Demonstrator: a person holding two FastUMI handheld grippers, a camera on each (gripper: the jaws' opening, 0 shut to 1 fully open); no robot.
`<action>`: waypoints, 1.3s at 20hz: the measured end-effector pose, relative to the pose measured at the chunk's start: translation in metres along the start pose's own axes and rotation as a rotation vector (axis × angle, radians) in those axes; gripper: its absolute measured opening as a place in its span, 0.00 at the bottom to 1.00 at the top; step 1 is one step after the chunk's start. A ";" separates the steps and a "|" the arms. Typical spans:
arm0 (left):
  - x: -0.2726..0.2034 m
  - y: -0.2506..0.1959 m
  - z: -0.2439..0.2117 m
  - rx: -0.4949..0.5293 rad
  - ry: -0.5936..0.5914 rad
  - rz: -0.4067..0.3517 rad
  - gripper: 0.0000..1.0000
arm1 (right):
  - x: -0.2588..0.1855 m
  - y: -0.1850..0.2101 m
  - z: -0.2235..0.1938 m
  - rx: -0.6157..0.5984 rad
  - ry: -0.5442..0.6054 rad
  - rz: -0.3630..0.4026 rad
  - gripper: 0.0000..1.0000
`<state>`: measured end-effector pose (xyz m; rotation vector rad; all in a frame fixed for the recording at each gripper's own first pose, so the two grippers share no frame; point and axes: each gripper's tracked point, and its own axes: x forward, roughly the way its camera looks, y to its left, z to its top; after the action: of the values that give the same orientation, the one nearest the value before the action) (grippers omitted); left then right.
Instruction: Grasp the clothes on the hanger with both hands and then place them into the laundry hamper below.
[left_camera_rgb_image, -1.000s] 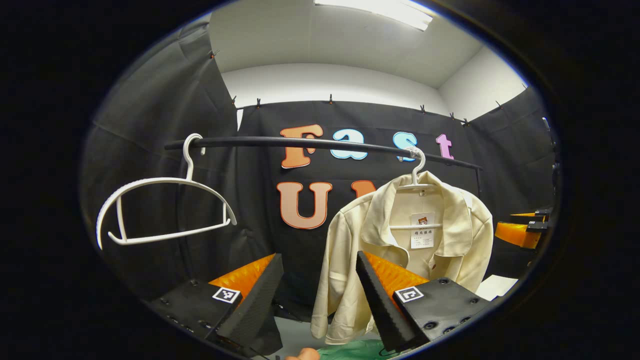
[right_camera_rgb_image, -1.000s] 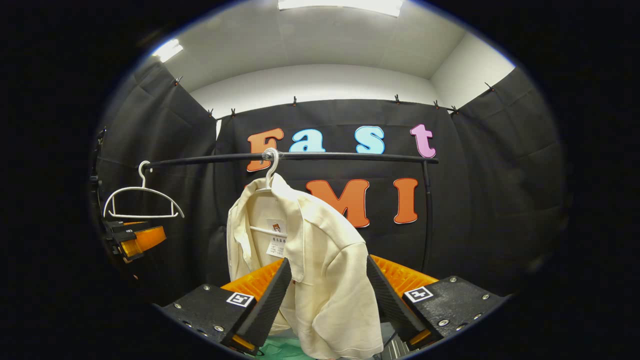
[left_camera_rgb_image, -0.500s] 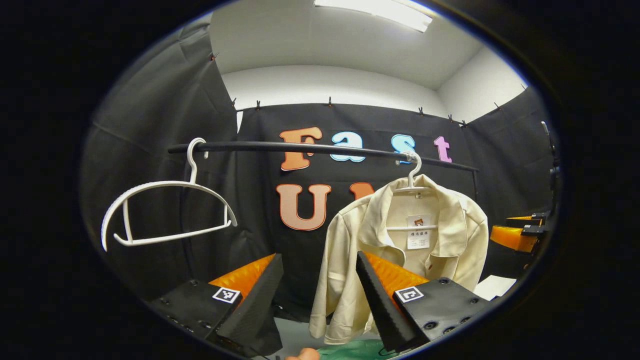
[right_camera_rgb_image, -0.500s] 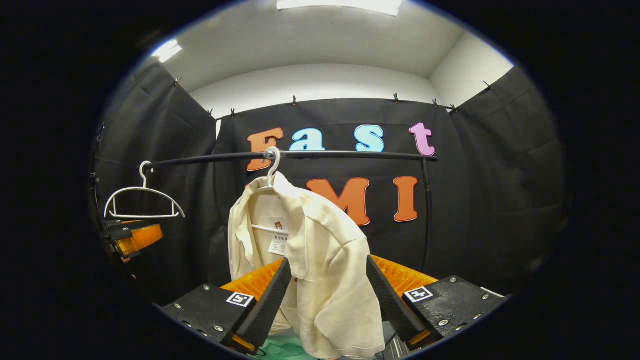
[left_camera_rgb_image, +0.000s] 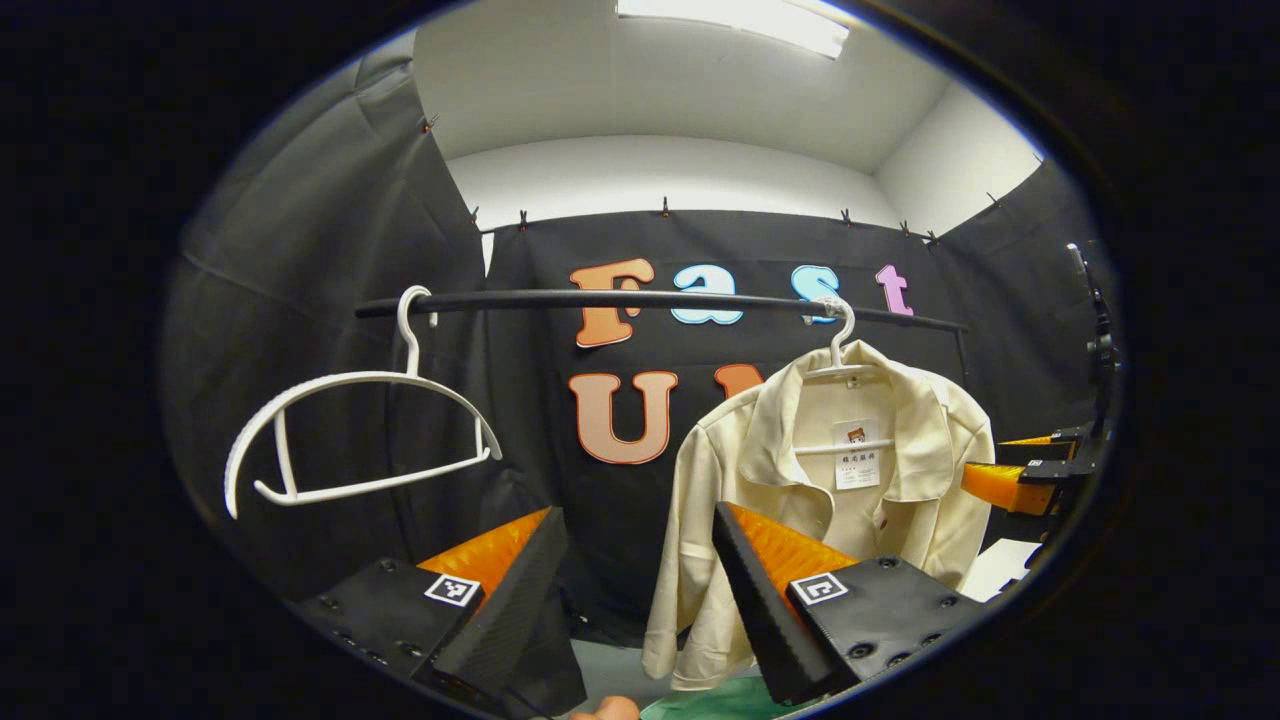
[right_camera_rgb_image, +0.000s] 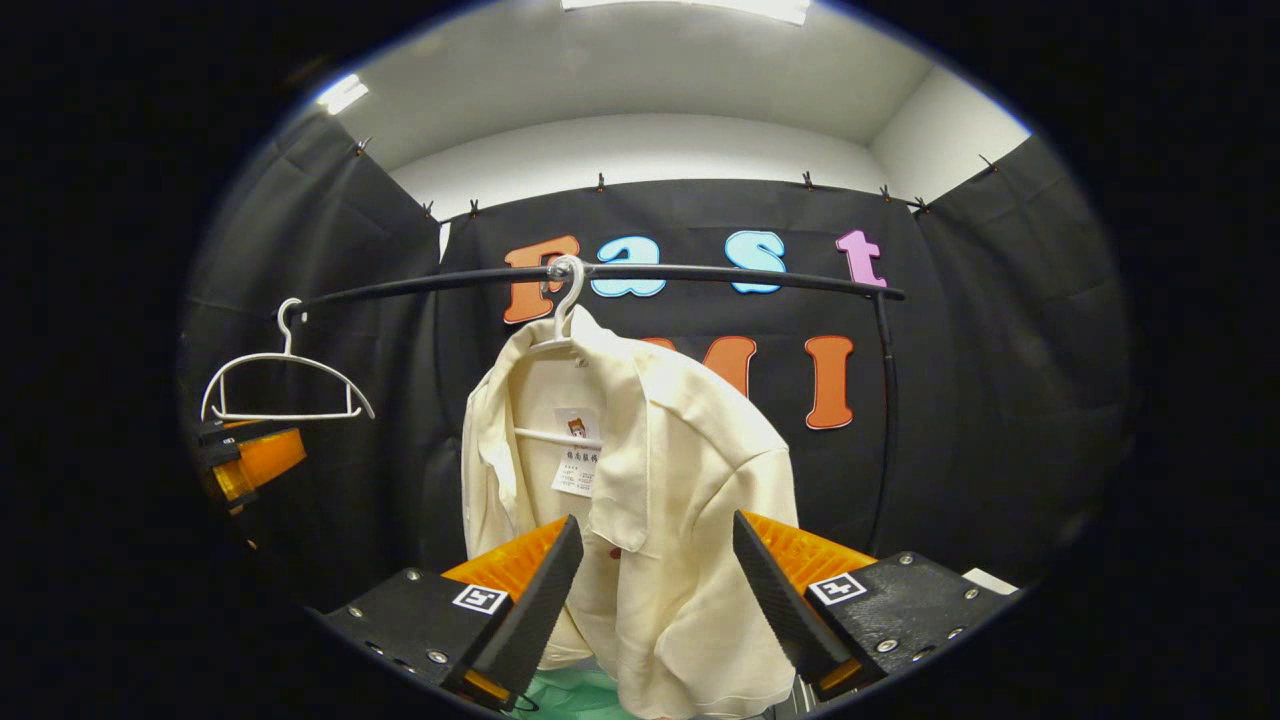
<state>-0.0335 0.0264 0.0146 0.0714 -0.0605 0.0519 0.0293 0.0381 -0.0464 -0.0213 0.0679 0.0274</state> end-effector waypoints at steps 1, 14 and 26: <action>-0.001 -0.001 -0.001 -0.003 0.003 -0.006 0.97 | 0.005 0.002 -0.005 0.004 0.005 0.002 0.93; 0.003 0.004 -0.015 -0.006 0.032 -0.016 1.00 | 0.073 0.007 -0.027 0.002 0.007 -0.073 0.94; 0.008 -0.006 -0.020 -0.013 0.043 -0.029 0.97 | 0.106 -0.005 -0.053 0.071 0.052 -0.040 0.63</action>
<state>-0.0236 0.0221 -0.0056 0.0578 -0.0172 0.0237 0.1311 0.0347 -0.1060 0.0475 0.1205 -0.0152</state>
